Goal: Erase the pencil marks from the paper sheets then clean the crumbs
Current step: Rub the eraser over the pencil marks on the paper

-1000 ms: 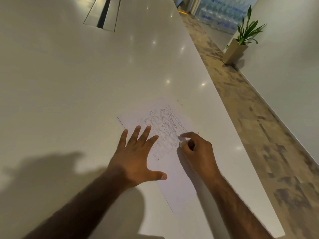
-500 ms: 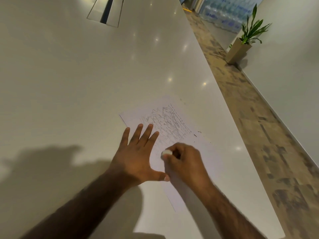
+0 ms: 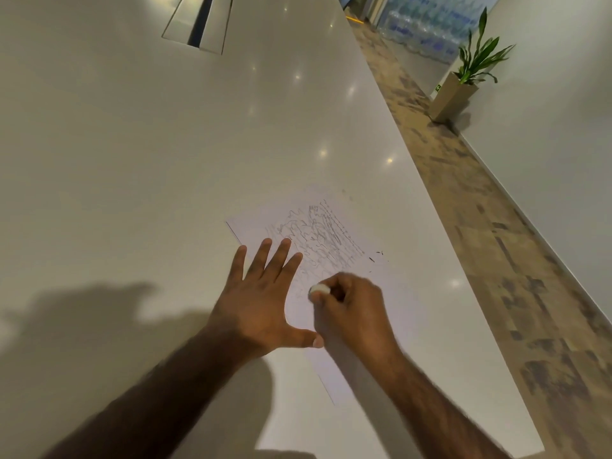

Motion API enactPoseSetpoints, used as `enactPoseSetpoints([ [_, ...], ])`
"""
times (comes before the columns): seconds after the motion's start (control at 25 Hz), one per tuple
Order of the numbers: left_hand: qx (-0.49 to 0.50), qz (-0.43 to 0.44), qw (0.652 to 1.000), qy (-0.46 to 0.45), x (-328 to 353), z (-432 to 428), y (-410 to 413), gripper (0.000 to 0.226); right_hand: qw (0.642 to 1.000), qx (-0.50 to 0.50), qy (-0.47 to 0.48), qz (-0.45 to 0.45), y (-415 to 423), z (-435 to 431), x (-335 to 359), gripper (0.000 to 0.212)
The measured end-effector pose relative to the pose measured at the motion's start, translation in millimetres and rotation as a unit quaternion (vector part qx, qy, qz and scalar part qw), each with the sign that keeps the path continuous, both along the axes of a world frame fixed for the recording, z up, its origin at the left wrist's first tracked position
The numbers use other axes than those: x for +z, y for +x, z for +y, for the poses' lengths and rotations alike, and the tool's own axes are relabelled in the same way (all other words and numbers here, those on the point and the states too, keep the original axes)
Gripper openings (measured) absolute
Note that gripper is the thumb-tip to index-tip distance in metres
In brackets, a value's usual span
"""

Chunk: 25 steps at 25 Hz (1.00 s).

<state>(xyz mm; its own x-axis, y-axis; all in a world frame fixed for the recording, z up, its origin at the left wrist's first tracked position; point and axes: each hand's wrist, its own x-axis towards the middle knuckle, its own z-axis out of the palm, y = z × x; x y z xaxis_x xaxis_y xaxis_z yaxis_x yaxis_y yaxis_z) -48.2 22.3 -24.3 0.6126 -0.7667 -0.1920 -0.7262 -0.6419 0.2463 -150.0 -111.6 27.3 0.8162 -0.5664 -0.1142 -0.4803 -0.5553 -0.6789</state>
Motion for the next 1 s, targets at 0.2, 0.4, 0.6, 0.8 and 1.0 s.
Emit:
enactPoseSetpoints([
  [0.2,-0.001,-0.004,1.000,0.003,2,1,-1,0.133,1.000,0.026,0.003,0.009,6,4,0,0.014],
  [0.4,-0.004,-0.010,1.000,0.013,2,0,-1,0.129,1.000,0.019,-0.014,-0.007,11,0,0,0.015],
  [0.6,-0.004,-0.003,1.000,-0.001,1,0,-2,0.130,0.999,-0.006,-0.024,-0.028,12,0,-4,0.015],
  [0.8,0.002,0.001,1.000,-0.001,1,0,-2,0.130,0.999,-0.008,-0.024,-0.026,19,1,-4,0.015],
  [1.0,0.003,0.001,1.000,0.002,3,-1,-2,0.131,0.999,0.021,-0.018,-0.027,23,3,-6,0.013],
])
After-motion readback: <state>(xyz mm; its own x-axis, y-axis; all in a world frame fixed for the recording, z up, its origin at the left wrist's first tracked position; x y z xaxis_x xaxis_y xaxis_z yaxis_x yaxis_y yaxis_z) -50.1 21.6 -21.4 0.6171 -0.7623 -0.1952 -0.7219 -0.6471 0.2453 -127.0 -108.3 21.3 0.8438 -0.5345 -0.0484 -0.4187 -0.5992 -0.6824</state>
